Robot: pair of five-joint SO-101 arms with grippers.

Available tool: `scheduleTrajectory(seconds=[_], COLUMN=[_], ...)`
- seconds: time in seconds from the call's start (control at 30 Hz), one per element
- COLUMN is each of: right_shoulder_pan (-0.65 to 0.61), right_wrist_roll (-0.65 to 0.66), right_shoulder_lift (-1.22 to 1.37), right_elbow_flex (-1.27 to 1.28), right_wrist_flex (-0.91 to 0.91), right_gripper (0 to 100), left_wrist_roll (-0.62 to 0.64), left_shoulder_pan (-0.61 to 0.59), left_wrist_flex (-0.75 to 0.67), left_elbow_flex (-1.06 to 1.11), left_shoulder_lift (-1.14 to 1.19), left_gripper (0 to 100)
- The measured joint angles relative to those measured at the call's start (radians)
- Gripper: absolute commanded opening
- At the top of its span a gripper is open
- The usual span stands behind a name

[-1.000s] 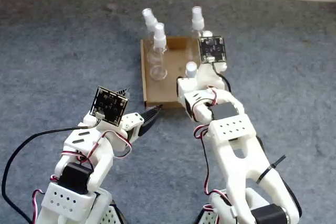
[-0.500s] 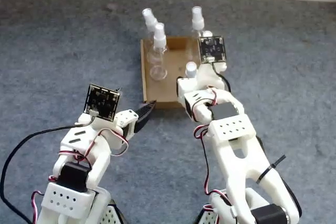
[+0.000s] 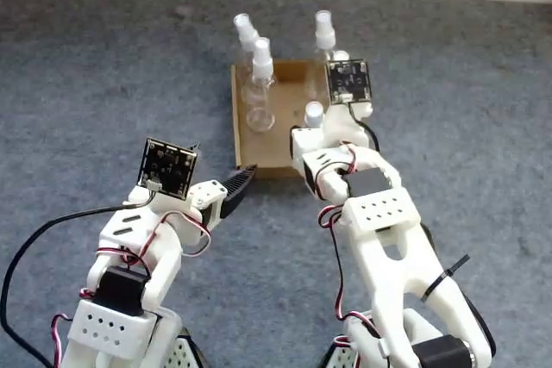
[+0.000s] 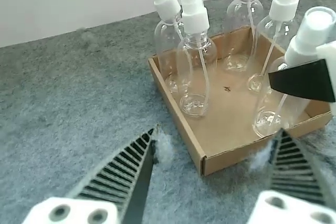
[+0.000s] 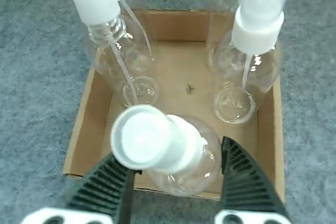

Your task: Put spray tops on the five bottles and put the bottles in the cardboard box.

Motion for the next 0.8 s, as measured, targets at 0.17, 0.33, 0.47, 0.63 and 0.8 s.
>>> scheduleTrajectory(seconds=[0.17, 0.33, 0.47, 0.63, 0.8], right_shoulder_pan=[0.000, 0.000, 0.000, 0.000, 0.000], right_wrist_roll=[-0.025, -0.147, -0.157, -0.158, -0.158], right_shoulder_lift=[0.000, 0.000, 0.000, 0.014, 0.015], right_elbow_flex=[0.000, 0.005, 0.037, 0.064, 0.064], right_wrist_flex=[0.000, -0.008, -0.055, -0.103, -0.107], right_gripper=[14.6, 14.6, 14.6, 14.6, 20.4], left_wrist_roll=[0.000, 0.000, 0.000, 0.000, 0.000], left_shoulder_pan=[0.000, 0.000, 0.000, 0.000, 0.000], left_wrist_flex=[0.000, 0.000, 0.000, 0.000, 0.000], left_elbow_flex=[0.000, 0.000, 0.000, 0.000, 0.000], left_shoulder_lift=[0.000, 0.000, 0.000, 0.000, 0.000], left_gripper=[28, 28, 28, 28, 28])
